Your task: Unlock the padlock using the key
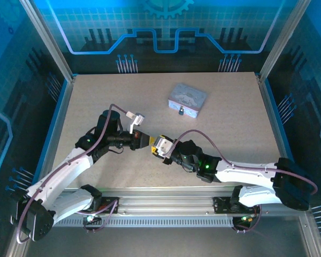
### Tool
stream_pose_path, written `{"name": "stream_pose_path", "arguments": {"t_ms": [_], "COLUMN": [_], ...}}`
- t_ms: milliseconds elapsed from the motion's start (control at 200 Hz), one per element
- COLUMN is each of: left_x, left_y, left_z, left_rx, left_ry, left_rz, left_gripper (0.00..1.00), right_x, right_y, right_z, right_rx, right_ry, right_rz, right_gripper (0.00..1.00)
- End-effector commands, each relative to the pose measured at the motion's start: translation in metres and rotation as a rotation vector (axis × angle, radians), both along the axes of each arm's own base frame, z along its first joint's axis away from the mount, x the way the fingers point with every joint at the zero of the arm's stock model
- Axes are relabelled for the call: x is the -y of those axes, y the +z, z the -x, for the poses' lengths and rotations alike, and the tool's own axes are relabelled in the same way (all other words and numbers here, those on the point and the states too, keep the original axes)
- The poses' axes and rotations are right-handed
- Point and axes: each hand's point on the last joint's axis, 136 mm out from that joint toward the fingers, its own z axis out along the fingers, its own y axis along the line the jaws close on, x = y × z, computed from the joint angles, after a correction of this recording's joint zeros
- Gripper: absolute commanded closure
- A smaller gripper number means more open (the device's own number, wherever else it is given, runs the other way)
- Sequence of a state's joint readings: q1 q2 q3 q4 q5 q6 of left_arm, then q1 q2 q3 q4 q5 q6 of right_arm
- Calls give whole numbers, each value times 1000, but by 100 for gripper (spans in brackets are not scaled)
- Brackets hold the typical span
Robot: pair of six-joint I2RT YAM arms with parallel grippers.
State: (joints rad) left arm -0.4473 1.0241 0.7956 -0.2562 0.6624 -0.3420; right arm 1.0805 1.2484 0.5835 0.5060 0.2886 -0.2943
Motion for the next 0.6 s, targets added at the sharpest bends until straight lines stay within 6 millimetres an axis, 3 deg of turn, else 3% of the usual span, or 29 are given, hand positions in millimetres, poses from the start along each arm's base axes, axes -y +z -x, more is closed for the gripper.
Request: {"name": "stream_pose_path", "arguments": {"t_ms": [0, 595], "left_x": [-3, -6], "left_y": [8, 7], "left_z": [2, 5], "left_rx": [6, -2], "left_ry": [6, 11], "left_rz": [19, 16], "left_gripper": [100, 100], "right_x": [-3, -1], "right_y": [-9, -1], "right_z": [6, 4], "right_rx": [8, 36], "right_ry": [13, -3], "right_rz": [24, 8], "right_gripper": [60, 63]}}
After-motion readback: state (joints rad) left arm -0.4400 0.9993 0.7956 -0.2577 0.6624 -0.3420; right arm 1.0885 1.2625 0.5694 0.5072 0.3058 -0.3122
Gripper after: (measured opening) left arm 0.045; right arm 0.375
